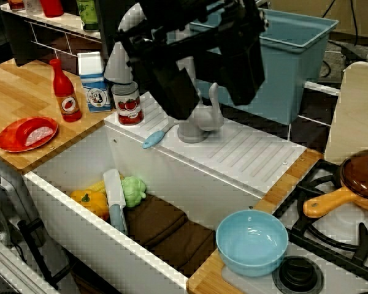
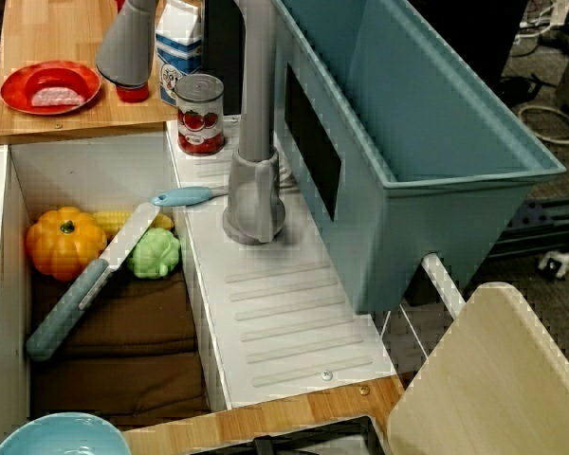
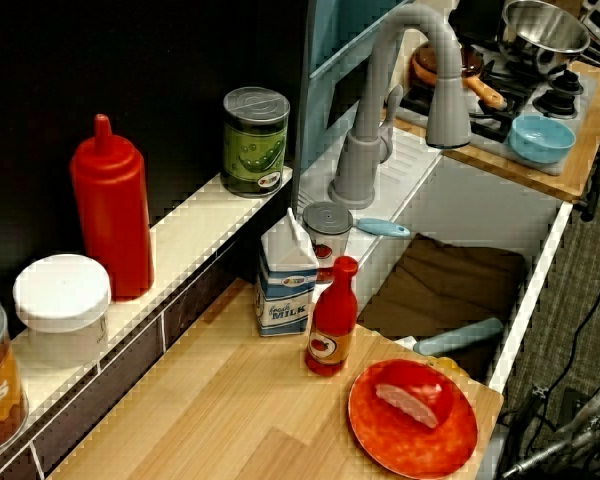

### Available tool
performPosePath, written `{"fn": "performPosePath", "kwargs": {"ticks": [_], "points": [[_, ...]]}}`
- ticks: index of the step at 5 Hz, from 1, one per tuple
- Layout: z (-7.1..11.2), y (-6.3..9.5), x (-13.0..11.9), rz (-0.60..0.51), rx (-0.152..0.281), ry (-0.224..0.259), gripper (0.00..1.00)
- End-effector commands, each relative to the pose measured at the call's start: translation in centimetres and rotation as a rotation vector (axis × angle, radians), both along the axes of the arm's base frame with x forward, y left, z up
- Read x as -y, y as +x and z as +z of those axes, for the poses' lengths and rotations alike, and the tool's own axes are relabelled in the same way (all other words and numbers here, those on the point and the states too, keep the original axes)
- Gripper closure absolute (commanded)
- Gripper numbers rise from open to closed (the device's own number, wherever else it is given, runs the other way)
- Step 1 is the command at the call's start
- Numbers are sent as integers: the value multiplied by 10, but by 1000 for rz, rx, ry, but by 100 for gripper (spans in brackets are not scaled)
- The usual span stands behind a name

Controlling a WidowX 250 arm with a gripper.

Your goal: Lift bowl

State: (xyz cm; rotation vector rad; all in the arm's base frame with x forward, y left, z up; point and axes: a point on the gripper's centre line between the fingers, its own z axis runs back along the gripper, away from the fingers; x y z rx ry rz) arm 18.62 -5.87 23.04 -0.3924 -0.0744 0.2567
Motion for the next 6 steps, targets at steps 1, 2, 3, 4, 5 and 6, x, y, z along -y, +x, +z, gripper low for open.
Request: {"fn": "performPosePath", "kwargs": {"ticks": [1, 2, 3, 4, 5, 6], "points": [[-59, 10, 0, 37, 12, 113, 0], [-83, 18, -2, 50, -5, 142, 0], [-108, 26, -3, 81, -25, 161, 0], [-128, 39, -4, 108, -41, 169, 0], [-144, 57, -6, 142, -39, 175, 0], [-154, 72, -10, 161, -49, 177, 0]]}}
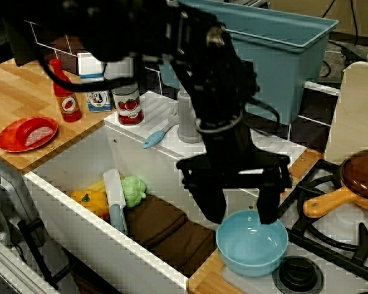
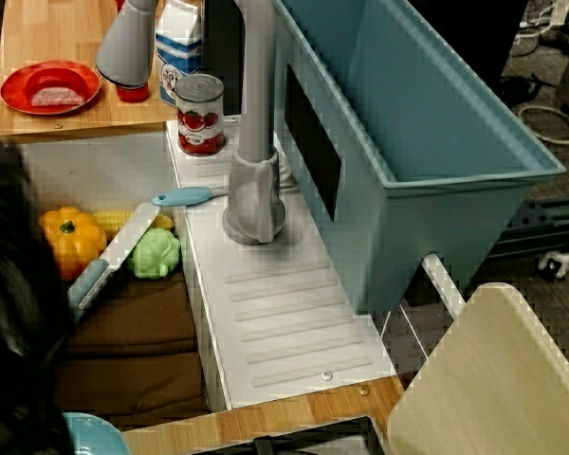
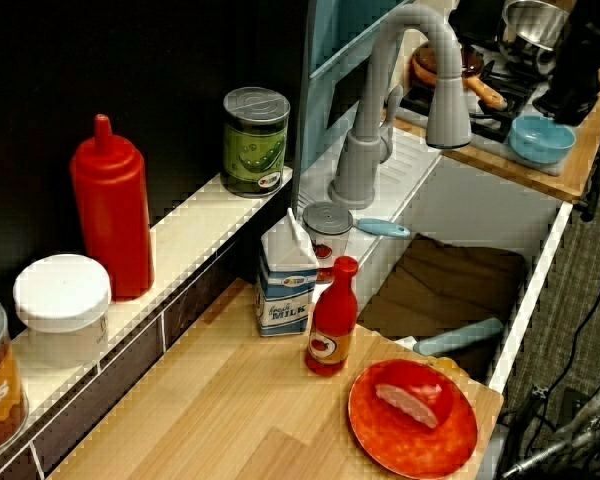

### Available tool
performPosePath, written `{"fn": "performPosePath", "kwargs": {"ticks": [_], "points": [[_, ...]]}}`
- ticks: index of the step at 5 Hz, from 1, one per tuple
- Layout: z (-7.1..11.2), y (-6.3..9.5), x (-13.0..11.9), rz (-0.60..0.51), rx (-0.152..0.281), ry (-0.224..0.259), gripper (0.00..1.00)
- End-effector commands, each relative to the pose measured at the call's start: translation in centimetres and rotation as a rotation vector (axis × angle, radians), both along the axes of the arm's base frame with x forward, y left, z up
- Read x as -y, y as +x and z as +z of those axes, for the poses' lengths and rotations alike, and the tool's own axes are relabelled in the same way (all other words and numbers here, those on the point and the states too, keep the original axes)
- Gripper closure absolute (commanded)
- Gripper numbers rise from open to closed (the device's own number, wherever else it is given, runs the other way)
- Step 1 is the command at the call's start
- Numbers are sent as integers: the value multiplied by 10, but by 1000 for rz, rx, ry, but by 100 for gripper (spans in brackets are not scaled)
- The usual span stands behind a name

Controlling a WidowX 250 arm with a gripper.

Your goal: Lift bowl

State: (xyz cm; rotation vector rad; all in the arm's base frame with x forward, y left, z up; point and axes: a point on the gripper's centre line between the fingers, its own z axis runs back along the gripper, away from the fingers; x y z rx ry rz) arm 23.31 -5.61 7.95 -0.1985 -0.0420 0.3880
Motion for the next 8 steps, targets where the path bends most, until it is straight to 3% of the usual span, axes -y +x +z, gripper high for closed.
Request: {"fn": "performPosePath", "kwargs": {"ticks": [1, 3, 8], "points": [[-7, 30, -13, 28, 27, 8, 0], [7, 25, -17, 7, 13, -5, 0], [-18, 17, -27, 5, 9, 29, 0]]}}
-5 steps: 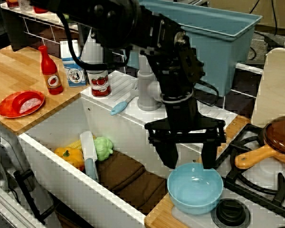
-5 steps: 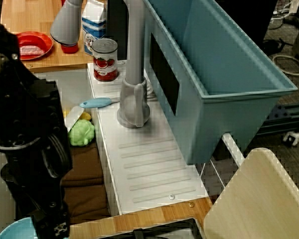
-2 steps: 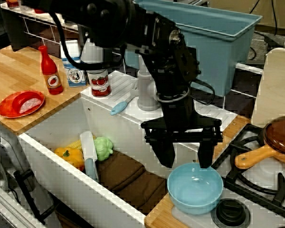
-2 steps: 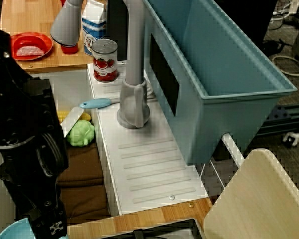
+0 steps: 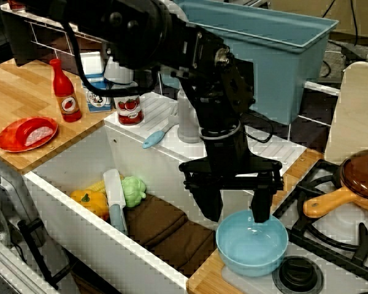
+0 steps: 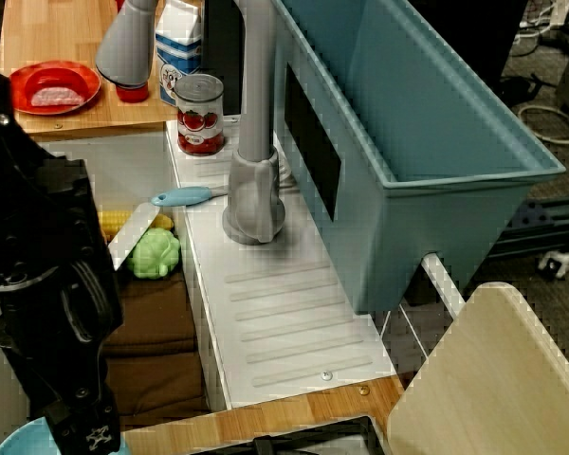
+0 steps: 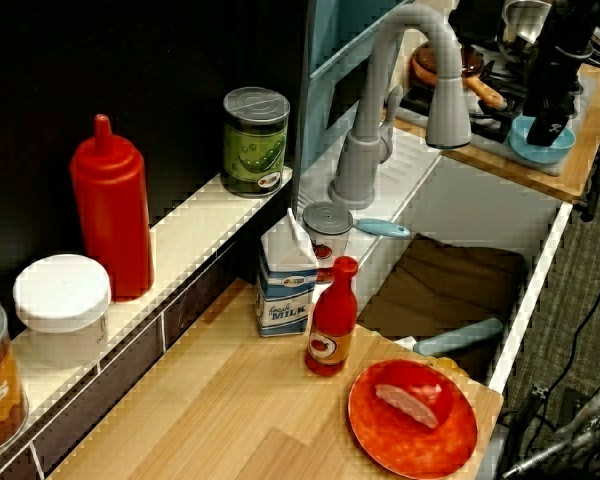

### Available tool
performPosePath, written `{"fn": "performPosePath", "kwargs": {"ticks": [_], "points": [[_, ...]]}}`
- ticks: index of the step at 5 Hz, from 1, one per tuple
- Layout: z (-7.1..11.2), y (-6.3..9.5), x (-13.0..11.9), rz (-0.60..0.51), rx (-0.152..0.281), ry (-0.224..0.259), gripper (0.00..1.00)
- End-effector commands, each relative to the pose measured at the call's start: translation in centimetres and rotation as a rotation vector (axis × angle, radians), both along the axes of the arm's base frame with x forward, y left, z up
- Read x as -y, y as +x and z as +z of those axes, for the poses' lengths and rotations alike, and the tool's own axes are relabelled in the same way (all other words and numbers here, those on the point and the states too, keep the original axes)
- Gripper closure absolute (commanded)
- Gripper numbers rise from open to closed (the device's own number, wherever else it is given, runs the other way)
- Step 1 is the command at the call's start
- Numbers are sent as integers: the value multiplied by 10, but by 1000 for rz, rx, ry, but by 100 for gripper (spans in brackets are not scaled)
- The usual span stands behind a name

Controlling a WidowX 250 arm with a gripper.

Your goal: Lift bowl

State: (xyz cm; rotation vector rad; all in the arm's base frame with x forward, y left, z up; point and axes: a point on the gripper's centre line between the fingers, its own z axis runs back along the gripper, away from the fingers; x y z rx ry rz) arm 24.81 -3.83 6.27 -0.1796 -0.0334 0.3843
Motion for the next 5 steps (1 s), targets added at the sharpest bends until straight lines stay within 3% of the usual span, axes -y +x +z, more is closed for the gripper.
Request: {"fn": "performPosePath", "kwargs": {"ticks": [1, 3, 4, 5], "points": [[-8, 1, -11, 12, 16, 21, 0], [-33, -1, -14, 24, 4, 63, 0], [-38, -2, -14, 31, -2, 65, 6], [-39, -1, -16, 50, -19, 36, 100]]}}
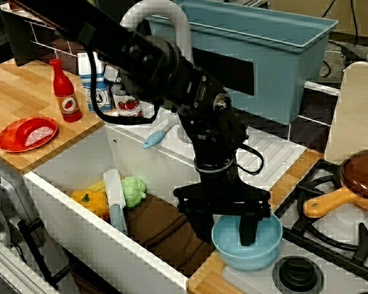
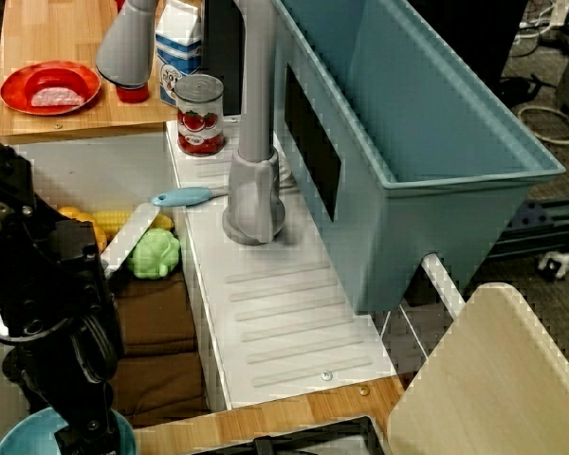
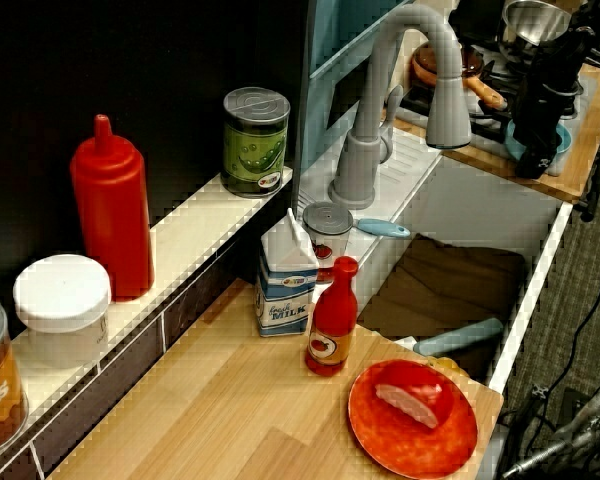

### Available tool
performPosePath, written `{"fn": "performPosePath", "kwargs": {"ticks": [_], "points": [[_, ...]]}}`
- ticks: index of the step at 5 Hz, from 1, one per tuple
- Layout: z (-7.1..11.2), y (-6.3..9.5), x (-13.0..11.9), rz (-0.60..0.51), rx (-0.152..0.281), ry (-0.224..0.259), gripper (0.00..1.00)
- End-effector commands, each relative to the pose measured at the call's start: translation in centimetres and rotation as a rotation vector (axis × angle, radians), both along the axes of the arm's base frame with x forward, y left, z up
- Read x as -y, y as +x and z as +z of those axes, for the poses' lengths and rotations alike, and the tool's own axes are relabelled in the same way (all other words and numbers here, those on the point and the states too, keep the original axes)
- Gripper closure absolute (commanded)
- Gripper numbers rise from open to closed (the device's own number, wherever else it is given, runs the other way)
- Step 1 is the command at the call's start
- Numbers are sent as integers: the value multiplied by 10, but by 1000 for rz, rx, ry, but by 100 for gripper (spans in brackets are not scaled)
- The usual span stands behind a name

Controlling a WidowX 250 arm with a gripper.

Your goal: Lift bowl

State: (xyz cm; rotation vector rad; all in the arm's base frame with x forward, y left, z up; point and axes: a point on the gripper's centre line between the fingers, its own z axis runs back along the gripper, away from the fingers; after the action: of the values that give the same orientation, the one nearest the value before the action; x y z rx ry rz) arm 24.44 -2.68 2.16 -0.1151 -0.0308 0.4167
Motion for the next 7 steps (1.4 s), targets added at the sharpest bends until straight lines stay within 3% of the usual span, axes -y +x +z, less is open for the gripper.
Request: {"fn": "performPosePath", "kwargs": {"ticks": [1, 3, 4, 6, 7], "points": [[2, 5, -5, 22, -15, -35, 100], [2, 10, -11, 40, -41, -59, 100], [6, 10, -15, 42, -58, -99, 100], [71, 0, -2, 1, -24, -207, 100], [92, -4, -3, -2, 0, -236, 100]]}}
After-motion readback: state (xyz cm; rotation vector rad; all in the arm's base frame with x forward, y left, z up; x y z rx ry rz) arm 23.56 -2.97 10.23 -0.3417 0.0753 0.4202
